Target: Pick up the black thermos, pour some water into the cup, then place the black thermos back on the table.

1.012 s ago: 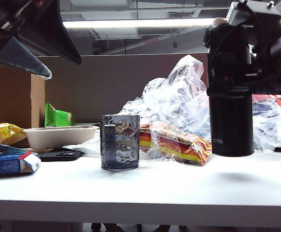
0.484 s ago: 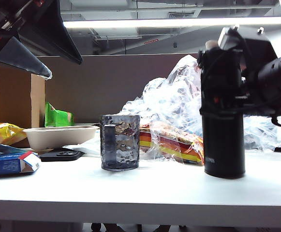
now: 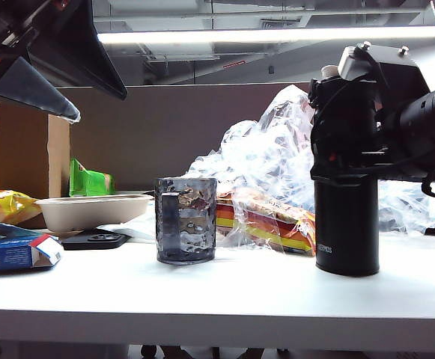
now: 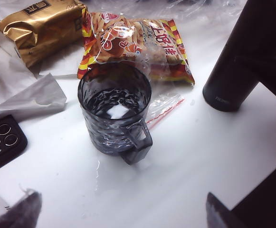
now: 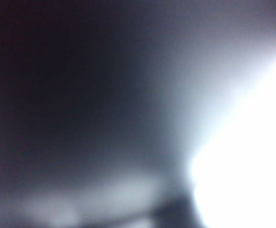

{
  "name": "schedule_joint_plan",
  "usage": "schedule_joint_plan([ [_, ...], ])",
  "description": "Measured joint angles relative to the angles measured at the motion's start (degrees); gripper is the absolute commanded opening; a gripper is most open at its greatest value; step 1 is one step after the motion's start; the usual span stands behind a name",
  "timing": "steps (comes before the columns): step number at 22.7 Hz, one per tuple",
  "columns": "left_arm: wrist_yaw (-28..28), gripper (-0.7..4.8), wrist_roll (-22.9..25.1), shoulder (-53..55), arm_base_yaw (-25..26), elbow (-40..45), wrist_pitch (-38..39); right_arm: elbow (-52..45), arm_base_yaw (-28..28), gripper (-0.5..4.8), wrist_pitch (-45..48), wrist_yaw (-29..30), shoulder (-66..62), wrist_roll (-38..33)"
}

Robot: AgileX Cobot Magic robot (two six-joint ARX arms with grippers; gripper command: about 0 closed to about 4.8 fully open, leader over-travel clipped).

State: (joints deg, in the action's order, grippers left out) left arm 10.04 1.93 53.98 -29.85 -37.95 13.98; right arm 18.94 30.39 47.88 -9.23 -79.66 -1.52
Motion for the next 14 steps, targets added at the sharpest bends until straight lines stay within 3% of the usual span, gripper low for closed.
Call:
schedule_joint_plan([
  [6, 0.00, 4.79, 0.00, -0.02, 0.00, 0.00, 0.00, 0.00, 0.00, 4.14, -0.31, 0.02, 0.44, 0.02],
  [12, 0.00, 4.79, 0.00, -0.07, 0.02, 0.00, 0.00, -6.36, 0.02, 4.13, -6.82, 0.02, 13.62, -0.26],
  [13, 0.00, 4.79, 0.00, -0.07, 0.00, 0.00, 0.00, -6.64, 0.00, 3.91, -8.02, 0.04, 16.85, -1.81],
  [14, 0.00, 3.85, 0.00, -0.07, 0.00, 0.00, 0.02, -6.64, 0.02, 2.37, -10.16, 0.24, 19.96, -3.65],
])
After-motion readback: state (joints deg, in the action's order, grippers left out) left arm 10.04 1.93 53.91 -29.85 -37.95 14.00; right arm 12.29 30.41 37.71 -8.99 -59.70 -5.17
